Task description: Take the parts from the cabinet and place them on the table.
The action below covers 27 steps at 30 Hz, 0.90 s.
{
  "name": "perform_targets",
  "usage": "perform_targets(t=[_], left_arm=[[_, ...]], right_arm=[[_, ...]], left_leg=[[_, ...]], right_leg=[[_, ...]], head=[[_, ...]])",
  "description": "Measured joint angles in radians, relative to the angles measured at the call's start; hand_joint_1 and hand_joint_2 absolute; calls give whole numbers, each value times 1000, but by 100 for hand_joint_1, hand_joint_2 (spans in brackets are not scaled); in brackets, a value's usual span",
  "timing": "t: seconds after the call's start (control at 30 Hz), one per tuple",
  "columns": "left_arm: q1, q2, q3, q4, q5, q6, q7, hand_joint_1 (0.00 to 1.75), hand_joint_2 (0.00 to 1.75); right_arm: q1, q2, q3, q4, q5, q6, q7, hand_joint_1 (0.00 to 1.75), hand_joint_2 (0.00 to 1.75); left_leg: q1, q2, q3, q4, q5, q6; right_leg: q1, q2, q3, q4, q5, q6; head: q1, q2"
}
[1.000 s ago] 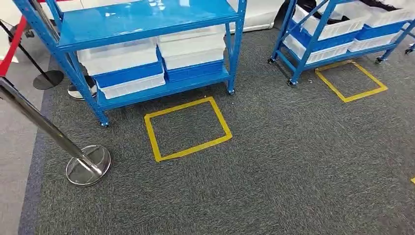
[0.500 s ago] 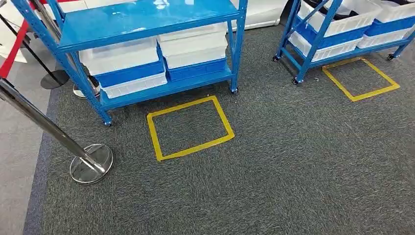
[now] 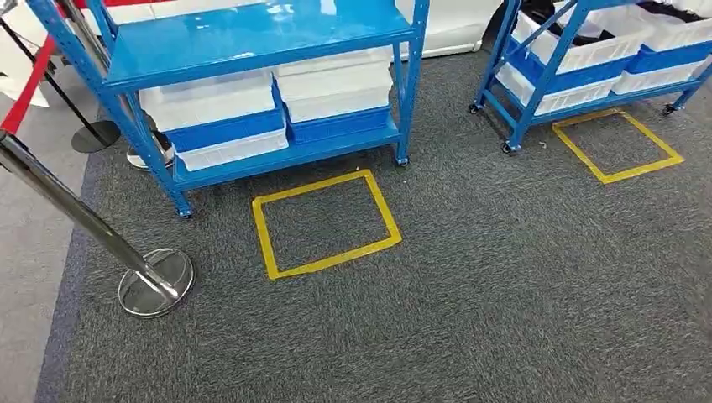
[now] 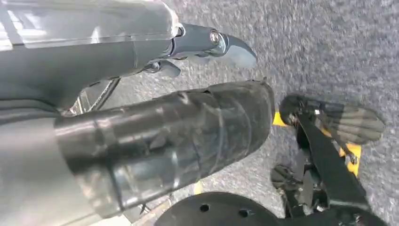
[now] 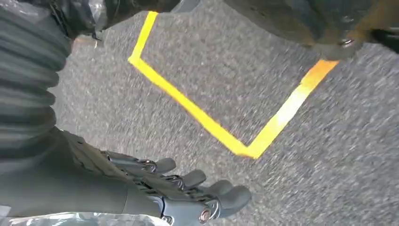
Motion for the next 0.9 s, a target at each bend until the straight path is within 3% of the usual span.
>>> perform_targets(t=[0.03, 0.07, 0.17, 0.2, 0.23, 0.27, 0.33, 0.37, 0.4, 0.43, 0.5, 0.53, 0.67, 0.7, 0.73, 0.8, 0.83, 0.87, 0.9], left_arm=[[-3, 7, 0, -4, 0, 1, 0, 0, 0], [-2, 4, 0, -4, 0, 1, 0, 0, 0], [-1, -3, 0, -3, 0, -1, 0, 0, 0], [-2, -3, 0, -3, 0, -1, 0, 0, 0], [-2, -3, 0, -3, 0, -1, 0, 0, 0], [-3, -3, 0, -3, 0, -1, 0, 0, 0], [-4, -3, 0, -3, 0, 0, 0, 0, 0], [-3, -3, 0, -3, 0, 0, 0, 0, 0], [-1, -3, 0, -3, 0, 0, 0, 0, 0], [1, -3, 0, -3, 0, 0, 0, 0, 0], [1, -2, 0, -3, 0, -1, 0, 0, 0], [1, 3, 0, -4, 0, 0, 0, 0, 0], [0, 2, 0, -4, 6, 14, 15, 0, 0], [-2, 1, 4, -4, 16, 46, 52, 0, 0], [-4, 0, 10, -4, 20, 66, 79, 0, 0], [-3, 1, 18, -5, 26, 79, 108, 0, 0], [-3, 4, 21, -5, 27, 79, 113, 0, 0], [-4, 5, 25, -5, 27, 80, 116, 0, 0], [-4, 7, 26, -5, 27, 80, 117, 0, 0]], right_arm=[[2, 9, 1, 0, 0, 4, 0, 0, 175], [-2, 5, 1, 0, 0, 3, 0, 0, 175], [-2, 5, 0, 0, 0, 2, 1, 0, 175], [-2, 5, 0, 0, 0, 2, 1, 0, 175], [-1, 5, 0, 0, 0, 2, 1, 0, 175], [0, 5, 0, 0, 0, 2, 1, 0, 175], [1, 5, 0, 0, 0, 2, 1, 0, 175], [1, 5, 0, 0, 0, 2, 1, 0, 175], [1, 5, 0, 0, 0, 2, 1, 0, 175], [0, 5, 0, 0, 0, 2, 1, 0, 175], [-1, 5, 0, 0, 0, 2, 1, 0, 175], [0, 11, 0, 0, 0, 2, 1, 0, 175], [-3, 11, 1, 0, 0, 22, 5, 0, 175], [-6, 9, 1, 1, 0, 70, 20, 0, 175], [-7, 8, 3, 2, 0, 103, 28, 0, 175], [-7, 4, 6, 2, 0, 142, 41, 0, 175], [-7, 2, 6, 2, 0, 147, 44, 0, 175], [-6, 1, 7, 3, 0, 151, 46, 0, 175], [-6, 0, 7, 3, 0, 153, 48, 0, 175]], left_leg=[[-5, -4, -18, 31, -17, -15], [-8, -6, -22, 34, -20, -19], [2, -10, -21, 34, -20, -25], [1, 4, -22, 48, -28, -23], [-1, 23, -45, 98, -63, -18], [-6, 27, -81, 173, -106, -15], [-15, 27, -154, 322, -165, -8], [-19, 27, -166, 346, -162, -1], [-25, 27, -157, 323, -135, 10], [-33, 27, -129, 260, -91, 25], [-54, 28, -57, 93, -11, 63], [-55, 34, -48, 83, -28, 76], [-68, 32, -41, 41, -14, 83], [-50, 34, -14, 5, 4, 78], [-55, 33, -7, -9, 8, 79], [-58, 35, -9, -9, 12, 83], [-60, 34, -11, -7, 10, 84], [-62, 33, -12, -5, 9, 86], [-63, 30, -12, -3, 7, 85]], right_leg=[[3, 19, -17, 11, -4, -10], [3, 17, -27, 37, -12, -42], [8, 6, -32, 40, -14, -69], [10, 3, -30, 38, -12, -76], [14, 0, -29, 34, -10, -80], [18, -5, -30, 32, -9, -83], [29, -15, -32, 30, -9, -86], [35, -17, -31, 30, -11, -89], [40, -18, -28, 30, -12, -91], [45, -18, -24, 30, -13, -93], [50, -21, -14, 25, -15, -95], [52, -24, -13, 21, -14, -94], [45, -28, -5, -3, -2, -73], [47, -29, 2, 4, -7, -68], [51, -22, -7, 23, -23, -65], [51, -15, -74, 155, -99, -63], [51, -14, -107, 219, -125, -62], [51, -14, -129, 258, -129, -61], [51, -14, -127, 250, -108, -61]], head=[[2, 0], [-2, 1], [-2, 0], [-2, 0], [-2, 0], [-2, 0], [-2, 0], [-2, 0], [-2, 0], [-2, 0], [-2, 0], [0, 0], [-2, 0], [-1, 0], [-1, 0], [-1, 0], [-1, 0], [-1, 0], [-1, 0]])
